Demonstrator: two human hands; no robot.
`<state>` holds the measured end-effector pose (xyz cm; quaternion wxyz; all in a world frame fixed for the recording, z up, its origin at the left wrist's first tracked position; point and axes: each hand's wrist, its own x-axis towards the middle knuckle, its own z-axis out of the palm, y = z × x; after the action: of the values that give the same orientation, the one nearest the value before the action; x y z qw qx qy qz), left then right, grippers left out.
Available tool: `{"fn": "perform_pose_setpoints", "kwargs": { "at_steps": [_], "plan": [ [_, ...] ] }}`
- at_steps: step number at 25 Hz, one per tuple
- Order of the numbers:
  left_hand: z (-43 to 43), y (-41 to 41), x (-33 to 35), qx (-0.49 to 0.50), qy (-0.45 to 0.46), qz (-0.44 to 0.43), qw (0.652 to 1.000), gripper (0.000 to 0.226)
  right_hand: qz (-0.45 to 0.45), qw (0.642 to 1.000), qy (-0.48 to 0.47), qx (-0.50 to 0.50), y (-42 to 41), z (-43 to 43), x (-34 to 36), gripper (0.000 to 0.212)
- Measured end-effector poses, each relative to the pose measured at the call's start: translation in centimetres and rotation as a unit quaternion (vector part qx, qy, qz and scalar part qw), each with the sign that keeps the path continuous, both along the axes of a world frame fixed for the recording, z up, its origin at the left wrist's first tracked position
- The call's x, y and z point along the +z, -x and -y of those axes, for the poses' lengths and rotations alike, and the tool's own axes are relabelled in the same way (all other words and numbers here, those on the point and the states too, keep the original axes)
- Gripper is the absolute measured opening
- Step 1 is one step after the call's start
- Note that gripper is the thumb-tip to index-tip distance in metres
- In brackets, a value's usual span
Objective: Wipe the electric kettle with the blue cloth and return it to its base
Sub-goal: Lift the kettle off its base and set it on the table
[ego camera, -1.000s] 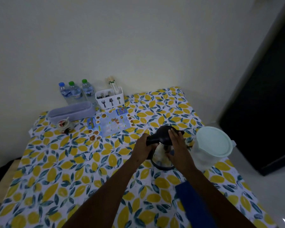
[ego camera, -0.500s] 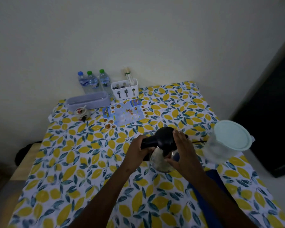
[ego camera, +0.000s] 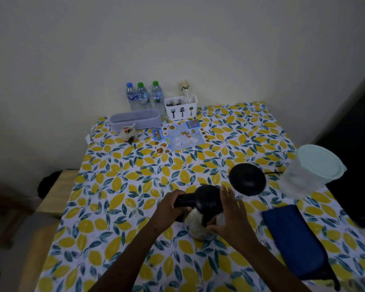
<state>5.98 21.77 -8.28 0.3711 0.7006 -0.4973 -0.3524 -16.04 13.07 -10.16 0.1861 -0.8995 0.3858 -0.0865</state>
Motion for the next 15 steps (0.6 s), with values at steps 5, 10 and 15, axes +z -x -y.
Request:
{"fn": "perform_pose_setpoints", "kwargs": {
  "at_steps": [5, 10, 15],
  "plan": [
    [-0.3, 0.4, 0.3, -0.011, 0.053, 0.026, 0.998, 0.038, 0.006, 0.999, 0.019, -0.029, 0.0, -1.2, -0.5, 0.112],
    [2.6, 5.2, 2.2, -0.016, 0.09, 0.229, 0.969, 0.057, 0.0, 0.999, 0.044, -0.028, 0.9, -1.1, -0.7, 0.104],
    [3.1, 7.0, 0.9, 0.028, 0.058, 0.315, 0.947, 0.063, -0.014, 0.997, 0.077, -0.015, 1.3, -0.9, -0.8, 0.108]
  ]
}}
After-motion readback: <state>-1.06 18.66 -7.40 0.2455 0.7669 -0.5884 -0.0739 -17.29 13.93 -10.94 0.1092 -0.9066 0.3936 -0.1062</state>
